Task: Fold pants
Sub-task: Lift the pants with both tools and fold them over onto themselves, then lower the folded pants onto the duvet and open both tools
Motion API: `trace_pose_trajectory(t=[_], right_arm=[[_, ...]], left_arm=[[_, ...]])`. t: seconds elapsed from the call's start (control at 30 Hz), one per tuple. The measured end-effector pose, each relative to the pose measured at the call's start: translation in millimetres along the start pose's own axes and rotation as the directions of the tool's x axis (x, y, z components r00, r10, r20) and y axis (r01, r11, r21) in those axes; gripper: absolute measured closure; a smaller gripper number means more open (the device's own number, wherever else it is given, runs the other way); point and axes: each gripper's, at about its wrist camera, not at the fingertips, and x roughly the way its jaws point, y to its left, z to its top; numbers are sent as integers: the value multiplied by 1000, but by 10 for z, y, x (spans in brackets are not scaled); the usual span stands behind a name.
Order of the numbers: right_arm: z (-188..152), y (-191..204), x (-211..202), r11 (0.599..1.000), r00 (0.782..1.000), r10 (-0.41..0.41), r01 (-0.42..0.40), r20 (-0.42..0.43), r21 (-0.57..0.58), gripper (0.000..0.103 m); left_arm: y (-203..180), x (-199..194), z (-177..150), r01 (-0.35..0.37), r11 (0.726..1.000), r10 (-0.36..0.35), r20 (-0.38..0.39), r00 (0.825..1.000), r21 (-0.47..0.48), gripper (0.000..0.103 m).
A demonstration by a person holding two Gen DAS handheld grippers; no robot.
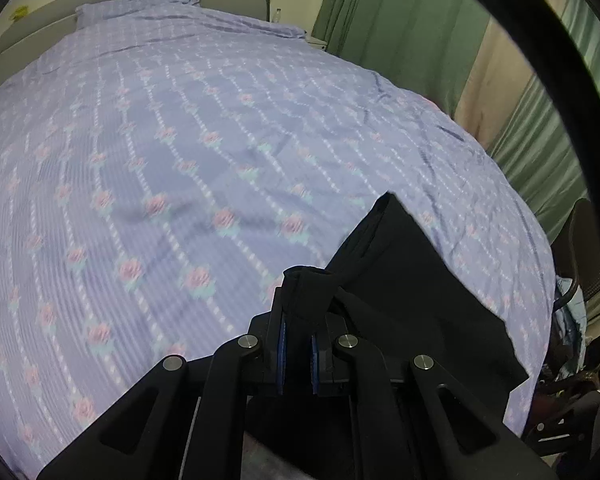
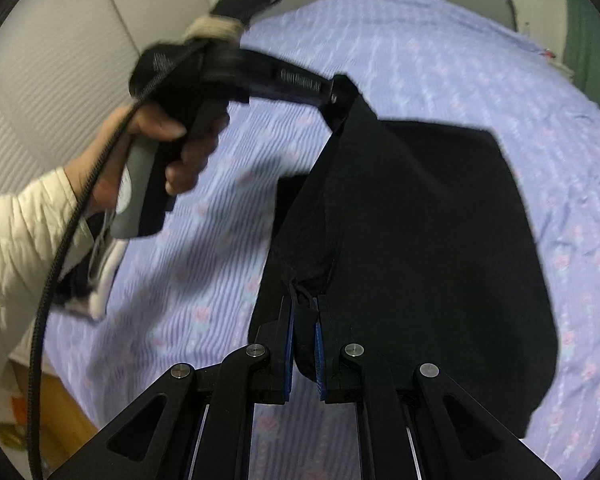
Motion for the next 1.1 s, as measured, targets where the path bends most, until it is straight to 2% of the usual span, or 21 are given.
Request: trace_pose_trajectory(t=[0.2, 0.3, 0.43, 0.57, 0.6, 0.67, 0.73, 0.77, 0.83, 0.9, 0.97, 1.03, 1.1], right_arm=[[-113, 130, 167, 997, 998, 35, -38, -54, -63, 94], [-149, 156, 240, 996, 995, 44, -51, -90, -80, 93], [-267, 235, 280, 994, 988, 74, -85, -132, -76, 92], [-359, 298, 356, 987, 972, 132, -147, -196, -62, 85], [-370, 305, 367, 983, 964, 156, -173, -217, -58, 78], [-442, 361, 290, 972, 944, 208, -229, -254, -55, 71], [-486, 383, 109, 957, 936, 256, -280, -240, -71, 71], [-473, 352, 16, 955, 939, 265, -287, -220, -72, 71], [-419, 199, -212, 964, 959, 246, -257, -142, -63, 70], [-319, -71, -430, 989, 989, 145, -146, -33, -19, 50], [-253, -306, -522, 998, 998, 41, -43, 38, 46, 50], [-209, -464, -454, 995, 999, -18, 14, 36, 102, 50], [-193, -540, -309, 990, 1000, -6, 7, -6, 139, 50]], left_arm=[[147, -32, -261, -29, 999, 29, -17, 999, -14, 91], [198, -66, -380, -67, 998, 67, -23, 997, -6, 82], [249, -238, -548, -189, 982, 189, -62, 980, 3, 38], [287, -473, -703, -211, 974, 203, -95, 975, -86, 37], [298, -543, -773, -204, 971, 192, -95, 977, -127, 37], [265, -637, -868, -194, 964, 181, -86, 980, -182, 37], [180, -696, -977, -143, 960, 134, -55, 989, -239, 37], [139, -709, -1012, -102, 956, 95, -38, 995, -275, 37], [127, -703, -1027, -37, 946, 36, -8, 999, -322, 37], [160, -651, -1016, 11, 922, 3, 34, 999, -388, 37], [245, -605, -991, 17, 894, 14, 65, 998, -448, 37], [354, -502, -959, 12, 856, 34, 78, 996, -517, 37], [428, -363, -918, 53, 822, -7, 83, 997, -567, 37]])
